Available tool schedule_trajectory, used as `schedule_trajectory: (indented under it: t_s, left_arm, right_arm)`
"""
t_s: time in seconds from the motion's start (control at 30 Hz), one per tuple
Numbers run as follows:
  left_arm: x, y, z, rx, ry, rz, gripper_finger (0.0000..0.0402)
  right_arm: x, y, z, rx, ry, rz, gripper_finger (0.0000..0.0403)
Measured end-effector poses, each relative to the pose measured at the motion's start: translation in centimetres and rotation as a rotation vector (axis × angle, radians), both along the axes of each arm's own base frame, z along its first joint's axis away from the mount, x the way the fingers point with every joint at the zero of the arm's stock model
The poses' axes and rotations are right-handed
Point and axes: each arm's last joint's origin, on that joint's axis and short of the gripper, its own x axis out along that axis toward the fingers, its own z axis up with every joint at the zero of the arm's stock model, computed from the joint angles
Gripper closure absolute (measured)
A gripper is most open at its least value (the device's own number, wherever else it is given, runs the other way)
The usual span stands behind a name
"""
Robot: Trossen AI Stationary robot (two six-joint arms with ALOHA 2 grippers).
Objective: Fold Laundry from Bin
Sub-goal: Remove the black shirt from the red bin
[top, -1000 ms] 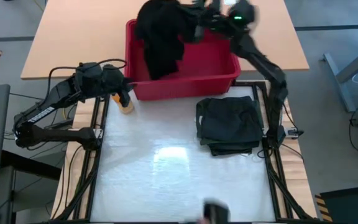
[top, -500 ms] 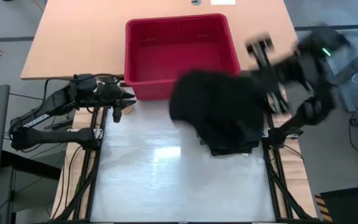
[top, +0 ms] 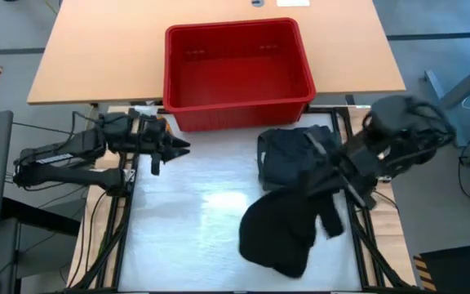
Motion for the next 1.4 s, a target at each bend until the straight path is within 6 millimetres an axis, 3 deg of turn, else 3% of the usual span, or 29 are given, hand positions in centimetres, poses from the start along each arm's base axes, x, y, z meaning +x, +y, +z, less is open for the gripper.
schedule_trajectory:
  t_s: [0.2, 0.37, 0.53, 0.67, 0.8, 1.0, 1.1, 1.23, 1.4]
  left_arm:
    - [2.1, -3.5, -1.6, -0.149, -0.280, -0.093, 0.0291]
    - [3.6, -9.0, -4.4, -0.245, -0.430, -0.175, 0.0291]
    - [5.1, -15.6, -7.1, -0.303, -0.368, -0.073, 0.0291]
    - [6.7, -19.9, -8.1, -0.264, -0.296, 0.006, 0.0291]
    - [8.7, -23.7, -8.3, -0.087, -0.248, 0.062, 0.0291]
    - [11.5, -27.3, -6.5, 0.230, -0.086, 0.238, 0.0291]
    - [11.9, -28.4, -4.9, 0.399, 0.021, 0.294, 0.0291]
    - [11.5, -28.9, -2.9, 0.517, 0.121, 0.258, 0.0291]
    - [10.8, -28.3, -3.7, 0.615, 0.260, 0.170, 0.0291]
  right_arm:
    - [1.9, 0.7, -5.2, 0.127, 0.111, -0.017, 0.0386]
    - [3.2, 1.1, -12.2, 0.396, 0.142, -0.017, 0.0386]
    - [5.0, 1.9, -20.9, 0.728, 0.103, -0.041, 0.0385]
    - [5.4, 2.6, -25.1, 1.031, -0.013, -0.085, 0.0385]
    - [6.5, 4.2, -29.0, 1.225, 0.004, -0.221, 0.0385]
    - [8.6, 6.9, -32.3, 1.499, 0.060, -0.453, 0.0384]
    - [9.9, 7.6, -32.8, 1.589, 0.035, -0.496, 0.0384]
    - [11.6, 7.0, -32.6, 1.662, -0.015, -0.511, 0.0384]
    - [13.7, 5.2, -31.8, 1.688, -0.085, -0.537, 0.0384]
